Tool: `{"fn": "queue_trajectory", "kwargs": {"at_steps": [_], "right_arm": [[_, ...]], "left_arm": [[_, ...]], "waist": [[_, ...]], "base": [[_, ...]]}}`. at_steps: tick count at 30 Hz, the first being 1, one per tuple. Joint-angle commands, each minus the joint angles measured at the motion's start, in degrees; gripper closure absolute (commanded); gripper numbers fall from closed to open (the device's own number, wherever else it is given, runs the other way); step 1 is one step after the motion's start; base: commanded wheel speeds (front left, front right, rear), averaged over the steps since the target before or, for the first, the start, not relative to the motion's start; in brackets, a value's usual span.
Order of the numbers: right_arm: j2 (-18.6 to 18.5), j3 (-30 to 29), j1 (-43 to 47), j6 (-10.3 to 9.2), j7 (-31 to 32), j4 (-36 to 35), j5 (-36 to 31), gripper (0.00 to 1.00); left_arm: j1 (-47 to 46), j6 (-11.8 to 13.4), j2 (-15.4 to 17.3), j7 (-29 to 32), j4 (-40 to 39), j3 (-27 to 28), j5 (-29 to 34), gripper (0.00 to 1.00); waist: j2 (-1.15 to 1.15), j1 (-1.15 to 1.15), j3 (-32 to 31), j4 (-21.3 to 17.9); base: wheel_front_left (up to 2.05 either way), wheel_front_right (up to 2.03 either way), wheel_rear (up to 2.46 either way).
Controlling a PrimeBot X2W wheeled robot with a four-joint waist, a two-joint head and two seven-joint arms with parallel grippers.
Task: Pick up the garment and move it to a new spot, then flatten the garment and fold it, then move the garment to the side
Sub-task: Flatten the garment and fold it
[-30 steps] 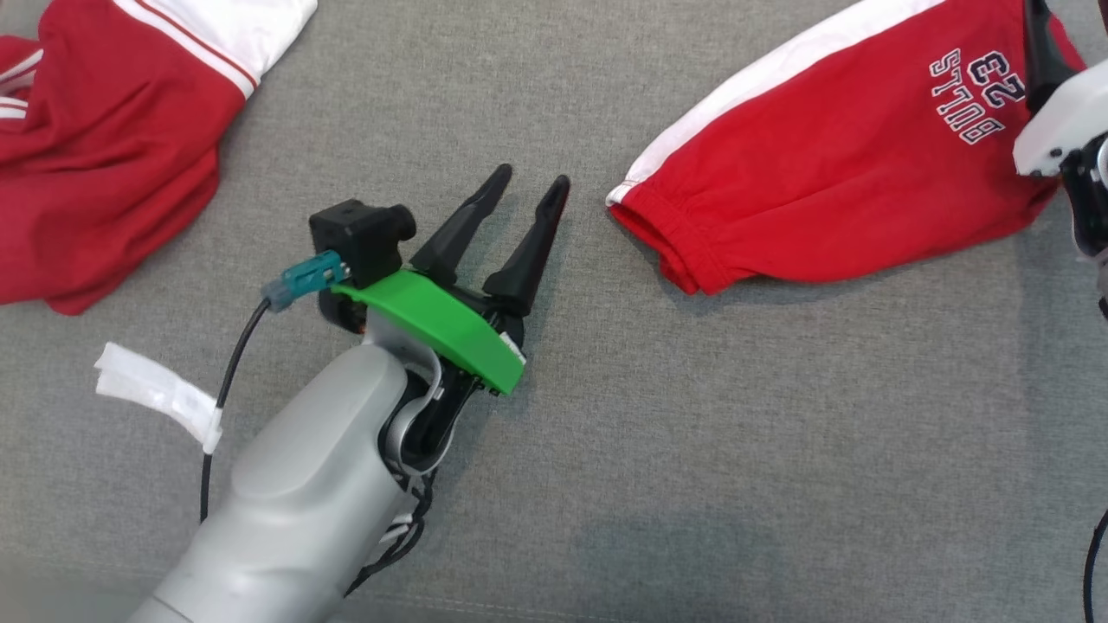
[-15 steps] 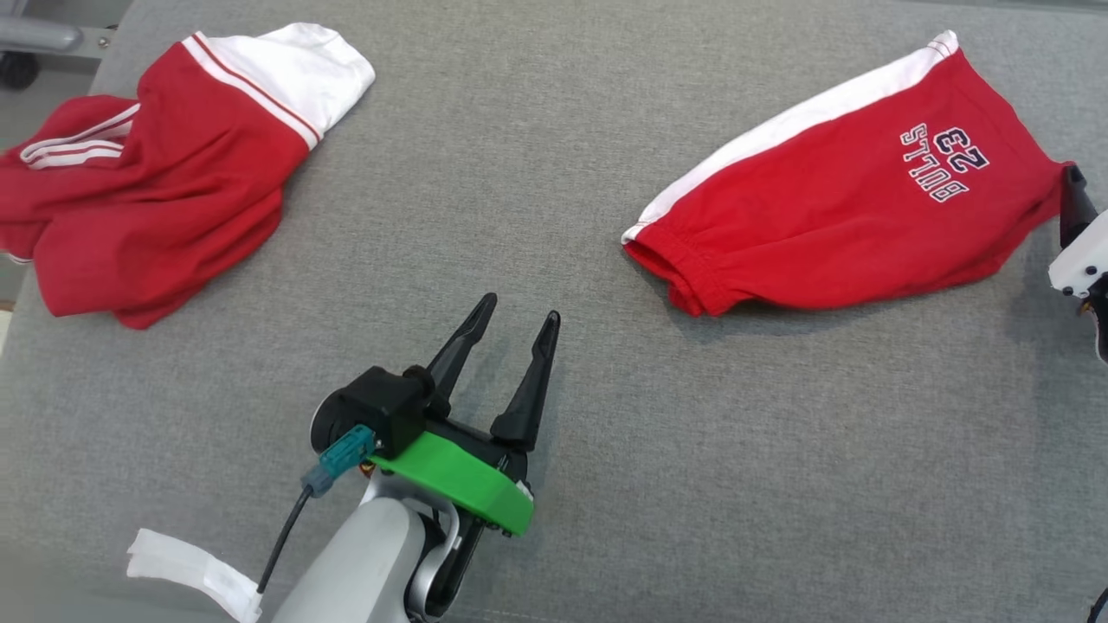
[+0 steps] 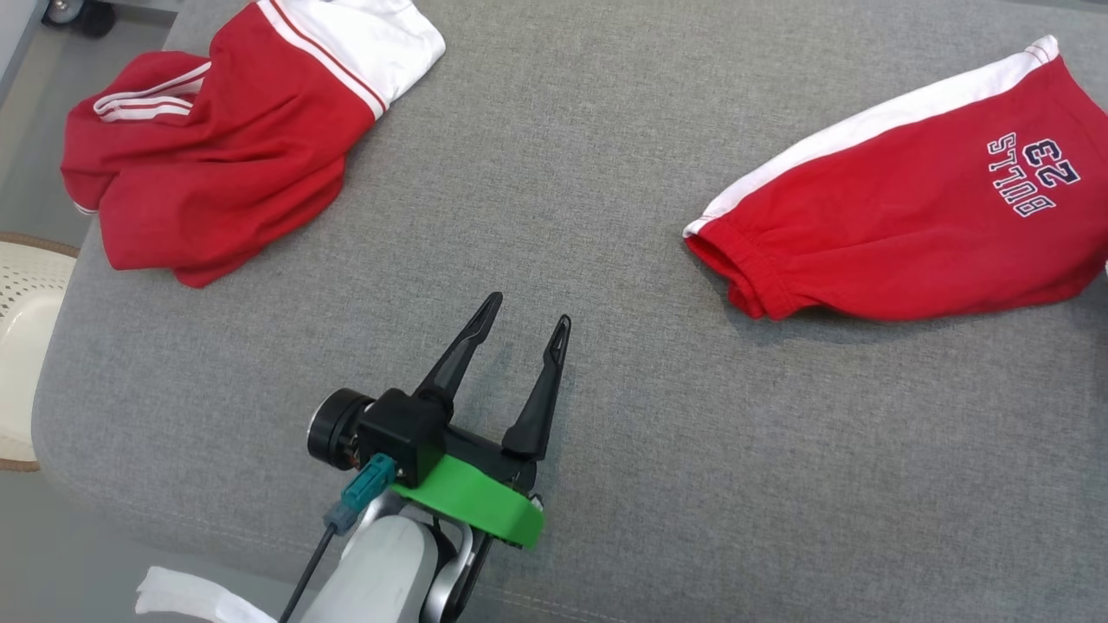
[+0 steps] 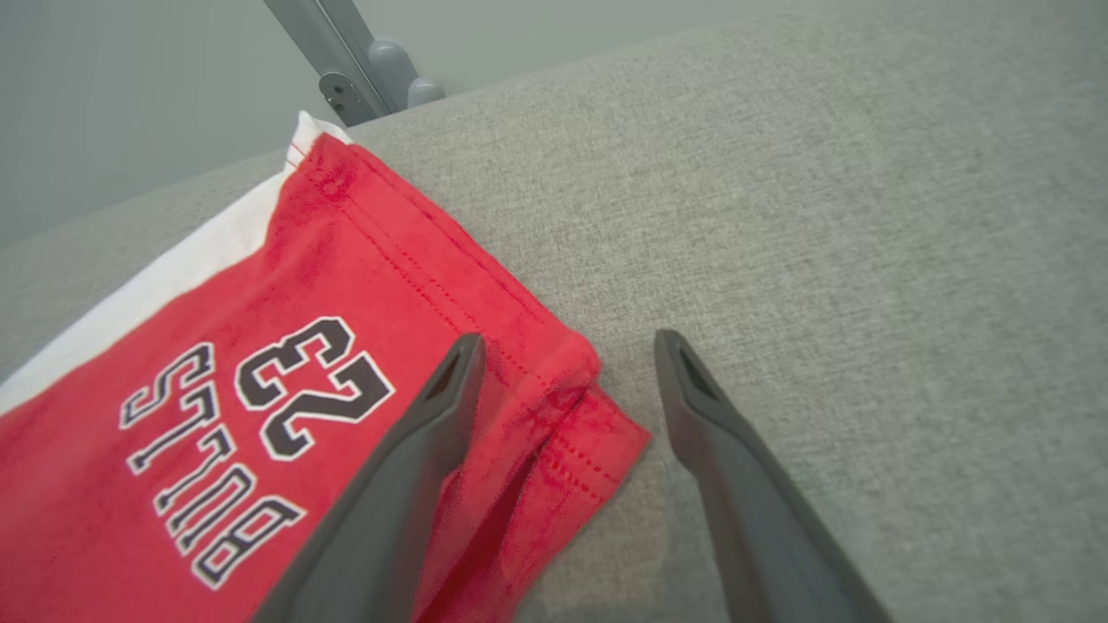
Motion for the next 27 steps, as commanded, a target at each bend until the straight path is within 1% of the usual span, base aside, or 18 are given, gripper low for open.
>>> {"fn": "queue_trajectory", "kwargs": {"at_steps": [1, 2, 3, 4, 5, 6, 9, 14, 21, 24, 27], "right_arm": [[-1.0, -0.8, 1.3, -0.06, 0.8, 0.3, -0.6, 0.00], [-1.0, -1.2, 1.8, -0.06, 1.3, 0.3, -0.9, 0.09], [-1.0, -1.7, 2.2, -0.06, 2.0, 0.3, -1.3, 0.43], [-1.1, -2.3, 2.8, -0.06, 2.7, 0.3, -1.6, 0.65], [-1.1, -2.9, 3.5, -0.06, 3.3, 0.4, -1.8, 0.87], [-0.9, -3.5, 4.0, -0.07, 3.7, 0.4, -2.2, 1.00], [0.6, -5.3, 4.4, -0.08, 4.2, 0.4, -2.6, 1.00], [2.3, -6.9, 4.9, -0.07, 2.6, 0.4, -3.1, 1.00], [4.0, -9.1, 7.2, -0.07, -4.7, -0.5, -1.2, 1.00], [4.7, -10.2, 10.3, -0.07, -7.3, -2.3, 0.3, 1.00], [4.7, -11.1, 14.1, -0.07, -8.7, -4.4, 1.8, 1.00]], "left_arm": [[1.2, 1.0, -0.2, 0.0, -0.8, 0.6, 1.3, 0.00], [1.8, 1.6, -0.3, 0.0, -1.2, 0.8, 1.7, 0.00], [2.3, 2.0, -0.4, 0.0, -1.6, 0.9, 1.9, 0.00], [2.8, 2.3, -0.4, 0.0, -2.1, 1.0, 2.0, 0.00], [3.2, 2.4, -0.5, 0.0, -2.4, 1.0, 2.1, 0.00], [3.7, 2.7, -0.6, 0.0, -2.5, 0.9, 2.1, 0.00], [4.9, 2.7, -0.6, 0.0, -2.5, 0.7, 1.6, 0.00], [5.6, 2.9, -0.7, 0.0, -2.7, 0.7, 0.9, 0.00], [6.4, 3.5, -0.7, 0.0, -2.8, 1.4, 0.7, 0.00], [6.9, 3.7, -0.6, 0.0, -3.0, 2.0, 0.7, 0.00], [7.7, 3.7, -0.6, 0.0, -3.1, 2.5, 0.6, 0.00]], "waist": [[0.00, 0.00, 0.4, 0.4], [0.00, 0.00, 0.4, 0.4], [0.00, 0.00, 0.4, 0.4], [0.00, 0.00, 0.3, 0.3], [0.00, 0.00, 0.1, 0.2], [0.00, 0.00, -0.2, 0.1], [0.00, 0.00, -1.1, -0.6], [0.00, 0.00, -2.1, -2.0], [0.00, 0.00, -4.2, -5.0], [0.00, 0.00, -5.0, -6.5], [0.00, 0.00, -5.5, -7.9]], "base": [[0.00, 0.00, 0.00], [0.00, 0.00, 0.00], [0.00, 0.00, 0.00], [0.00, 0.00, 0.00], [0.00, 0.00, 0.00], [0.00, 0.00, 0.00], [0.00, 0.00, 0.00], [0.00, 0.00, 0.00], [0.00, 0.00, 0.00], [0.00, 0.00, 0.00], [0.00, 0.00, 0.00]]}}
